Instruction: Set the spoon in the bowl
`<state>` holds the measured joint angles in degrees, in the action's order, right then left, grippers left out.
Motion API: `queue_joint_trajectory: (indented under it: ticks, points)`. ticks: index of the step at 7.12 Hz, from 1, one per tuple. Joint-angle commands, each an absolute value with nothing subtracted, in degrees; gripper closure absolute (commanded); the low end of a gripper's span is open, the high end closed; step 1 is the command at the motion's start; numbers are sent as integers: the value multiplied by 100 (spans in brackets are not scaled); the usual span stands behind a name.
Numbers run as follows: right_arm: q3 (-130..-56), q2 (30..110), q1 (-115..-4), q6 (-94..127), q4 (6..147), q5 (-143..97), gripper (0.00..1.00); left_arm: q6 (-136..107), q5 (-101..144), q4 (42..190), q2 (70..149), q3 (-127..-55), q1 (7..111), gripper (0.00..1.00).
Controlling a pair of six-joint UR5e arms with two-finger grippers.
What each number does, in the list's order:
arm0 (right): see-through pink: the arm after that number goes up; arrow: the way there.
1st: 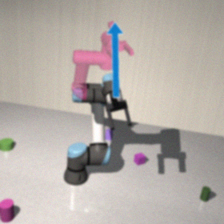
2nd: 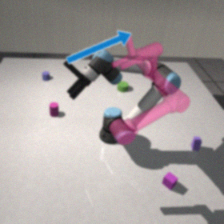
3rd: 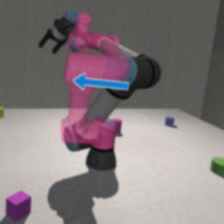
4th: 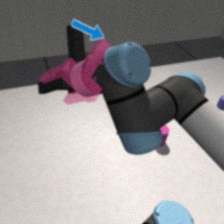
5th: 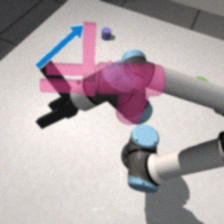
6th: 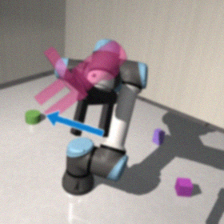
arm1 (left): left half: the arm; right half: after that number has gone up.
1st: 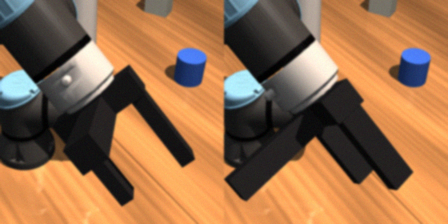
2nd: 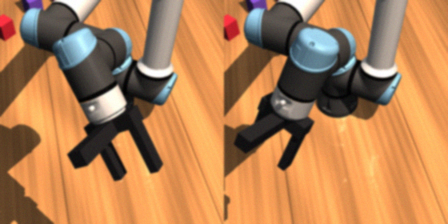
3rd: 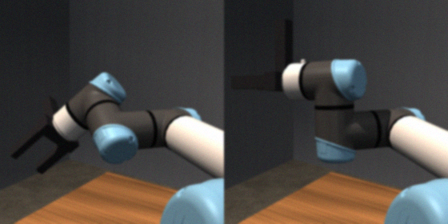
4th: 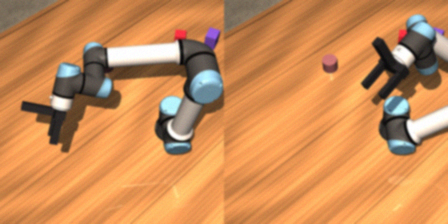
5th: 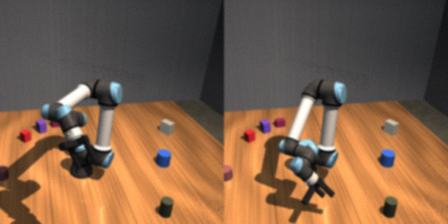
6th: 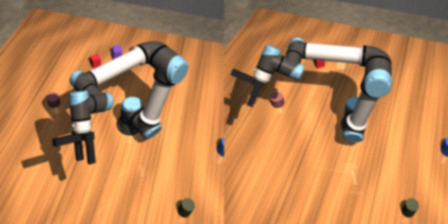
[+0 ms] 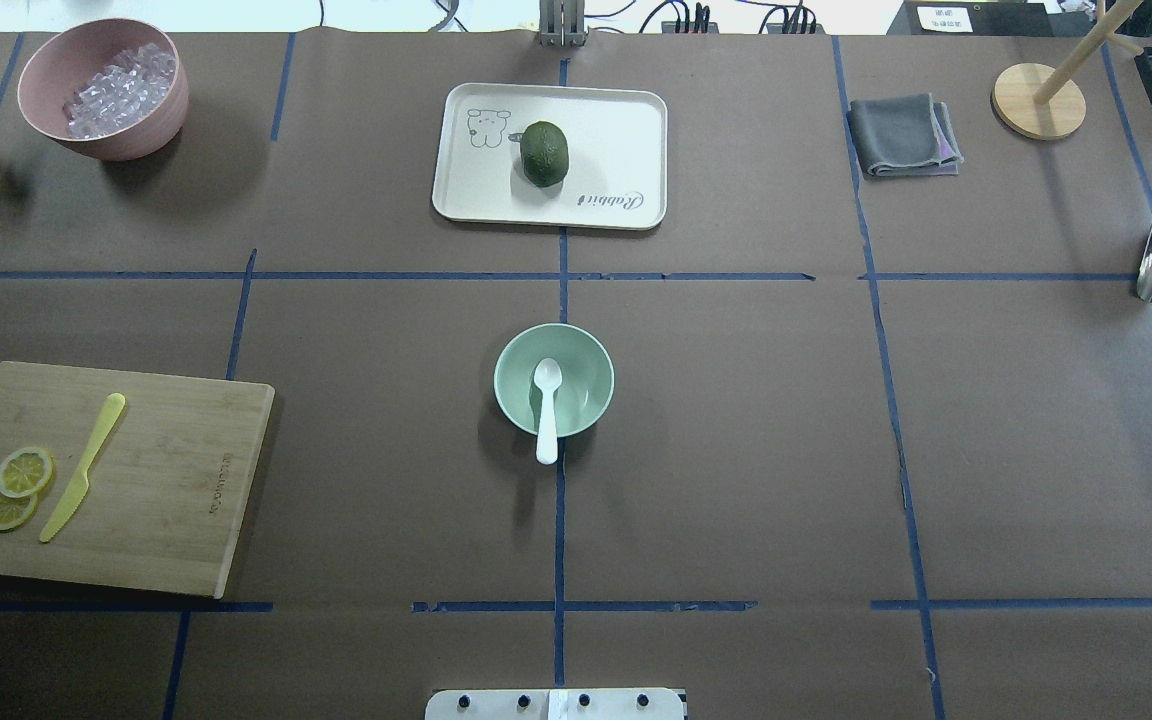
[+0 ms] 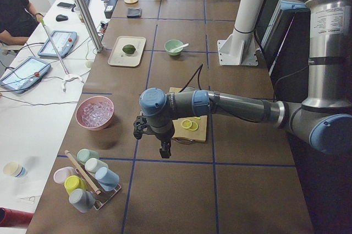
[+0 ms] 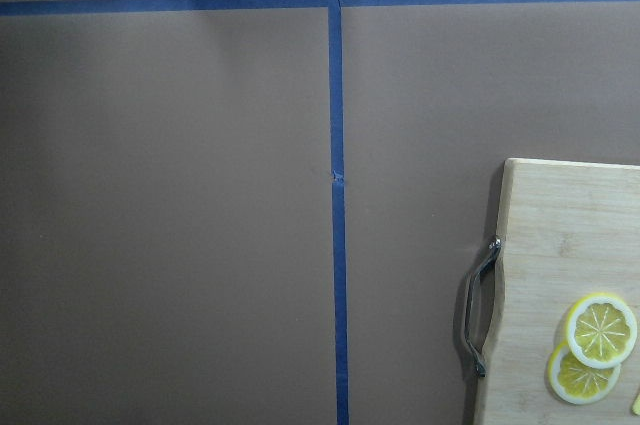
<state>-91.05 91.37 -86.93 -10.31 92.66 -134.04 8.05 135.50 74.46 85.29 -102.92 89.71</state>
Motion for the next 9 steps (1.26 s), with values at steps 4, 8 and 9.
queue_joint_trajectory:
  ticks: [4, 8, 9]
  points:
    - [-9017, 9185, -8692, -1028, 9246, -13421, 1, 738, 13535, 7708, 8543, -10037, 8974, 0]
    - [-9018, 9176, -8692, -1020, 9246, -13421, 1, 71, 13387, 7838, 8446, -10019, 8965, 0]
    - [-9026, 9176, -8692, -1020, 9246, -13421, 1, 44, 13368, 7988, 8455, -10011, 8965, 0]
